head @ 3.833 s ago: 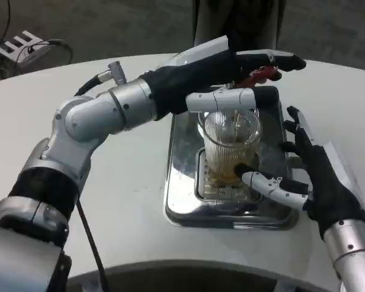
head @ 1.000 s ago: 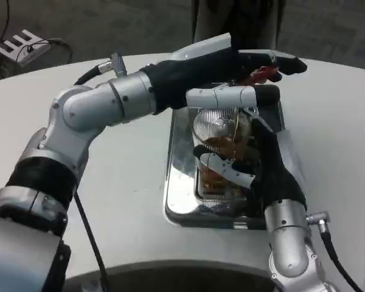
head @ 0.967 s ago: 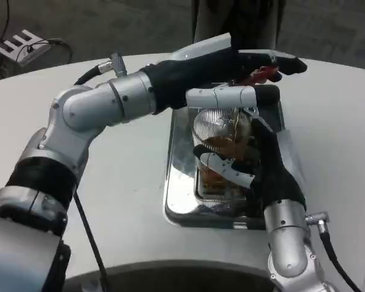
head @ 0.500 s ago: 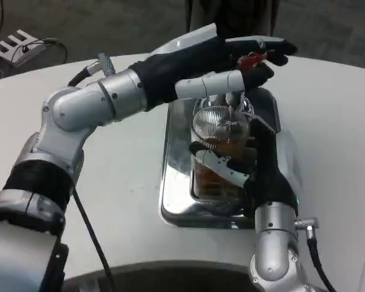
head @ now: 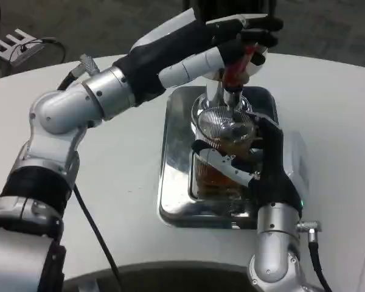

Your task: Grasp the cup under the faucet to collect the drink, then remove the cup.

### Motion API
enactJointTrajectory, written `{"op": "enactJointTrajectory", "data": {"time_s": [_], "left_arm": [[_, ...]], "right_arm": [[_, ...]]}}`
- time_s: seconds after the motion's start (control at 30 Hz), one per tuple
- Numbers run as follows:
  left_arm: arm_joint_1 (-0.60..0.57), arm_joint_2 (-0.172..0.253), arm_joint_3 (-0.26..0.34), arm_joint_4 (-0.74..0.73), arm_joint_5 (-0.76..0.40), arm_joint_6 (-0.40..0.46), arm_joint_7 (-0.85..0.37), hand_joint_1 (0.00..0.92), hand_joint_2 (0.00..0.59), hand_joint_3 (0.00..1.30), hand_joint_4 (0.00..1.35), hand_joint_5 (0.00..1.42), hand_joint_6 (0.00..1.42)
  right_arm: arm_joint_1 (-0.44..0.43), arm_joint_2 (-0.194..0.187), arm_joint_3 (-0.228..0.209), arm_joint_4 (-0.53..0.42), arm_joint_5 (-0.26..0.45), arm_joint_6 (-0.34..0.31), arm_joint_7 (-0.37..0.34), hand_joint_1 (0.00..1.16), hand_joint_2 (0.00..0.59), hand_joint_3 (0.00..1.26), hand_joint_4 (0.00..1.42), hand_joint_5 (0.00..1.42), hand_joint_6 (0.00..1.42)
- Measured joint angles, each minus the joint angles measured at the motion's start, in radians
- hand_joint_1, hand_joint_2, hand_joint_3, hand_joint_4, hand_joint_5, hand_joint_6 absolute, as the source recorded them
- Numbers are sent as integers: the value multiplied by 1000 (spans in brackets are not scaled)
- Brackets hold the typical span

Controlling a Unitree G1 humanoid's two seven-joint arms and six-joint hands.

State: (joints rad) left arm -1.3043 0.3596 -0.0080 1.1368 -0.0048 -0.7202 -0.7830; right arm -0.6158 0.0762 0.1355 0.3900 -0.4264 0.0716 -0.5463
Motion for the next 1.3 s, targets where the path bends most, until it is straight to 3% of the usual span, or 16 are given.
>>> {"op": "enactJointTrajectory", "data": {"time_s": [0.57,0.77,1.3], "left_arm": [[32,11,75,-112,-86,25,-67,0,0,219,231,316,225],[69,20,85,-168,-120,43,-80,0,0,219,235,319,226],[223,94,125,-297,-182,120,-85,0,0,228,242,320,229]], "right_arm": [[119,-8,-10,-136,-21,7,-7,878,222,637,740,936,979],[157,-9,-9,-203,-24,40,11,881,214,651,766,963,1038],[260,-36,-18,-390,-46,112,78,889,204,692,806,1037,1163]]}}
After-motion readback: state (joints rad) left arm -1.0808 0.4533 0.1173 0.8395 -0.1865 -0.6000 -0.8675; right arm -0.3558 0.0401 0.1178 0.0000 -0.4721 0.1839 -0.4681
